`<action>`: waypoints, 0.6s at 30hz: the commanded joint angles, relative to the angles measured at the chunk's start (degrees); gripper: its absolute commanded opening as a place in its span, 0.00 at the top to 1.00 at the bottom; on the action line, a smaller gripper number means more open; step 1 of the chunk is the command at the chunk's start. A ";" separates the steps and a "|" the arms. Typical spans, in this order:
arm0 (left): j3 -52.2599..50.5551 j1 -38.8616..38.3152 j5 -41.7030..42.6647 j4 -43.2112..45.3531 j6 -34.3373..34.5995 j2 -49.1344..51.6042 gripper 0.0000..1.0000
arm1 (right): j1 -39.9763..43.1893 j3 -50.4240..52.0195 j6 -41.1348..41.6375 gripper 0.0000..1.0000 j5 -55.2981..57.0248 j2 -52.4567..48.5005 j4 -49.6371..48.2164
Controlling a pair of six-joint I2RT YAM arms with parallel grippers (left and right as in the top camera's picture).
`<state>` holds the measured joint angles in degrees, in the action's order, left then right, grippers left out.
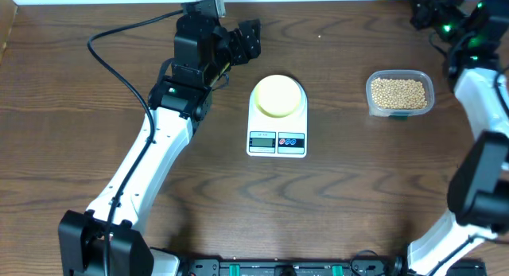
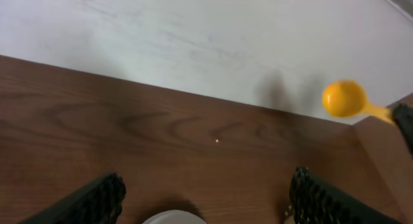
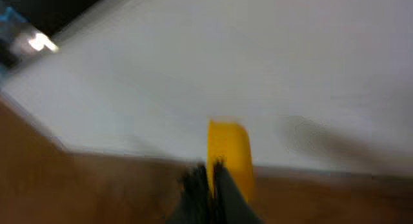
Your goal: Scoop item into bowl and weigh 50g on scale
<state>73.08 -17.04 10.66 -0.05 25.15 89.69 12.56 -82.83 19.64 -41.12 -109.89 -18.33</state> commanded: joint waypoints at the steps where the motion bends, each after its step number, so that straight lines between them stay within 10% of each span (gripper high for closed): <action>1: 1.03 -0.04 0.66 -0.20 -5.66 0.33 0.16 | -0.70 -0.74 -11.43 0.99 13.09 8.76 10.27; 18: 1.03 -0.04 0.74 -14.86 -21.35 0.33 0.16 | -8.61 -0.74 -15.19 0.99 30.77 19.15 26.21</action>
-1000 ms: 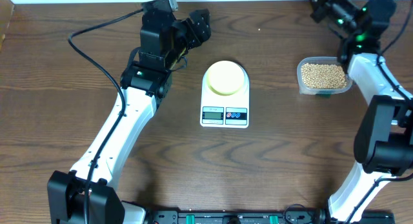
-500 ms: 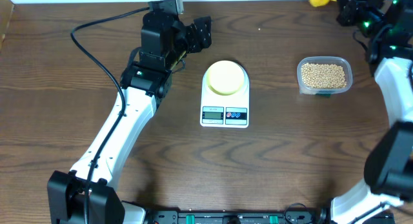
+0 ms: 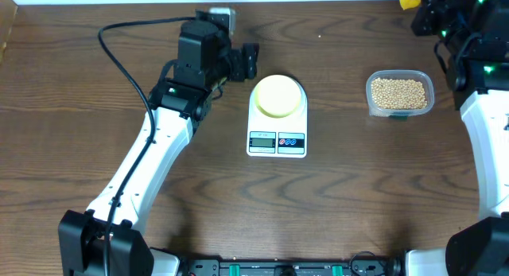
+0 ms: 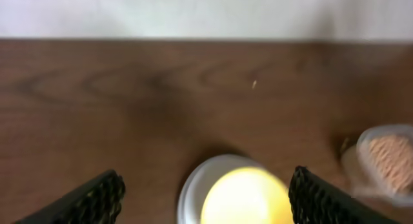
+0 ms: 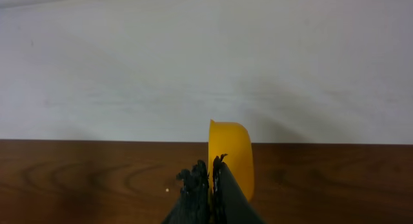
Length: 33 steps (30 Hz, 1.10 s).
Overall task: Scoop item into bowl and weigh 50g on scale
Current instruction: 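Move the left gripper over the yellow bowl on the scale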
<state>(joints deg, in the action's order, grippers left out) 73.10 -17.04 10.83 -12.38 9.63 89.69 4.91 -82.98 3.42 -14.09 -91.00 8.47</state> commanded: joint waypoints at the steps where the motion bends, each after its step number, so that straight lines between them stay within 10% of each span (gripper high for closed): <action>1: 1.01 -0.04 0.57 -4.37 -6.78 0.33 0.17 | -1.25 -0.59 1.03 0.99 4.04 0.26 -0.94; 14: 1.03 -2.16 7.93 -16.79 -16.61 0.31 0.17 | -2.34 -0.59 1.25 0.99 4.11 0.24 -3.34; 21: 1.03 -10.69 -10.23 -20.04 -17.53 0.31 0.16 | -2.34 -0.59 1.22 0.99 4.09 0.24 -3.23; 33: 1.01 -17.00 -17.00 -24.48 -7.15 0.33 0.16 | -2.34 -0.59 1.22 0.99 4.09 0.13 -2.27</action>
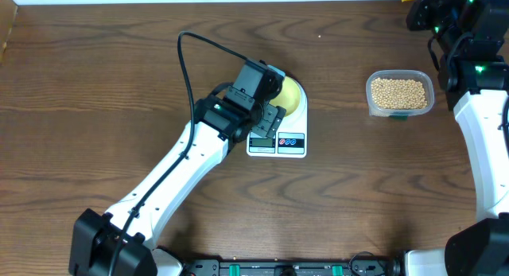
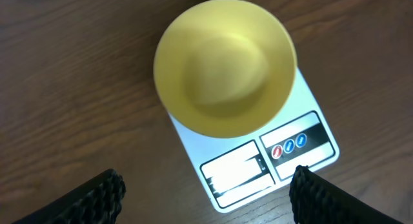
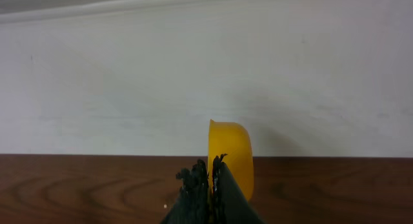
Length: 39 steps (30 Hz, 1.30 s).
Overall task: Scoop item into bowl and weigh 50g on scale
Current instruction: 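Move the left gripper over the yellow bowl on the scale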
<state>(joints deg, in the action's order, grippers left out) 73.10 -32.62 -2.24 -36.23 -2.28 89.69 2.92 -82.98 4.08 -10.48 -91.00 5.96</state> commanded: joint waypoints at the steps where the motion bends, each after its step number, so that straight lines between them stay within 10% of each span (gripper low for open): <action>1: 1.01 -2.10 -4.24 -0.61 4.79 0.33 0.16 | -0.35 -0.59 0.57 0.99 0.48 -0.04 0.20; 39: 0.26 -7.76 -9.84 -0.63 6.05 15.58 0.16 | -0.35 -0.59 -0.07 0.99 0.46 -1.16 0.28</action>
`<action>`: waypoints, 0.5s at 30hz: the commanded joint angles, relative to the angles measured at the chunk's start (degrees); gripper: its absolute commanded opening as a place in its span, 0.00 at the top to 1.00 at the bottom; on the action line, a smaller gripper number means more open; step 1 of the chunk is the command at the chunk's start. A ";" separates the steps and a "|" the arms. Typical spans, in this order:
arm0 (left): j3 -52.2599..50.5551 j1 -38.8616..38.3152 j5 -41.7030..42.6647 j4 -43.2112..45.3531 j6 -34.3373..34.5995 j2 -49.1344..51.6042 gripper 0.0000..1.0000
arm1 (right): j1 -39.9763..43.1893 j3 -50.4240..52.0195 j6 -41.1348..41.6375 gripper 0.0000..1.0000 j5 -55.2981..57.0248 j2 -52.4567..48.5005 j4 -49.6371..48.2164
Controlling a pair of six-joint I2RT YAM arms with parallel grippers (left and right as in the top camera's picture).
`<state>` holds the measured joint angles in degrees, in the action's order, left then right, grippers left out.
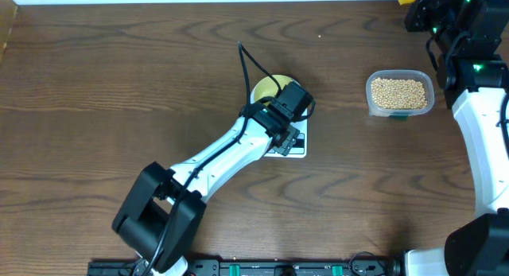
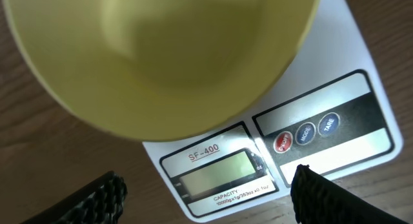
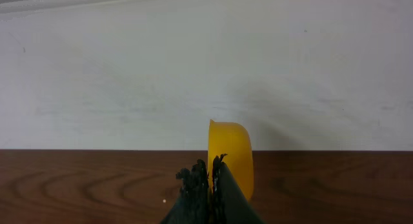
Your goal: Scoop item into bowl and weigh 50g on scale
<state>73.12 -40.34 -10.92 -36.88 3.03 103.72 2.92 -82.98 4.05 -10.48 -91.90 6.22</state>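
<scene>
A yellow bowl [image 2: 161,56] stands on the white kitchen scale [image 2: 335,101], whose display [image 2: 216,174] is blank beside three small buttons [image 2: 303,132]. My left gripper [image 2: 206,204] hangs open close over the scale's front, its fingers spread either side of the display. At the table's back right corner my right gripper [image 3: 211,169] is shut on the handle of a yellow scoop [image 3: 231,156], held edge-on above the wood. A clear tub of pale beans [image 1: 399,93] sits to the right of the scale.
A white wall [image 3: 193,69] runs along the table's far edge just behind the scoop. The left arm [image 1: 215,157] stretches diagonally from the front left to the scale, its black cable [image 1: 248,60] looping up behind the bowl.
My left gripper has come down and forward from high above the bowl to just over the scale's display, still open. The right gripper and scoop have stayed where they were.
First my left gripper faced the back wall left of the scale while the right one held the scoop at the back right. Then the left turned toward the bowl, later looked straight down on bowl and scale, and now sits low over the display.
</scene>
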 commanded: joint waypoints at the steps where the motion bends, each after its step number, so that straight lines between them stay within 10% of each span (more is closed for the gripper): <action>1: 0.24 -0.04 -1.16 0.07 0.72 2.19 0.16 | -0.35 -0.59 -0.04 0.99 0.46 -0.26 0.02; 15: 0.24 -0.02 -1.16 1.42 0.70 5.33 0.16 | -0.35 -0.59 -0.04 0.99 0.44 -0.28 0.26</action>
<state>73.10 -40.34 -10.92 -35.70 3.03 108.03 2.92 -82.98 4.05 -10.46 -91.90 6.28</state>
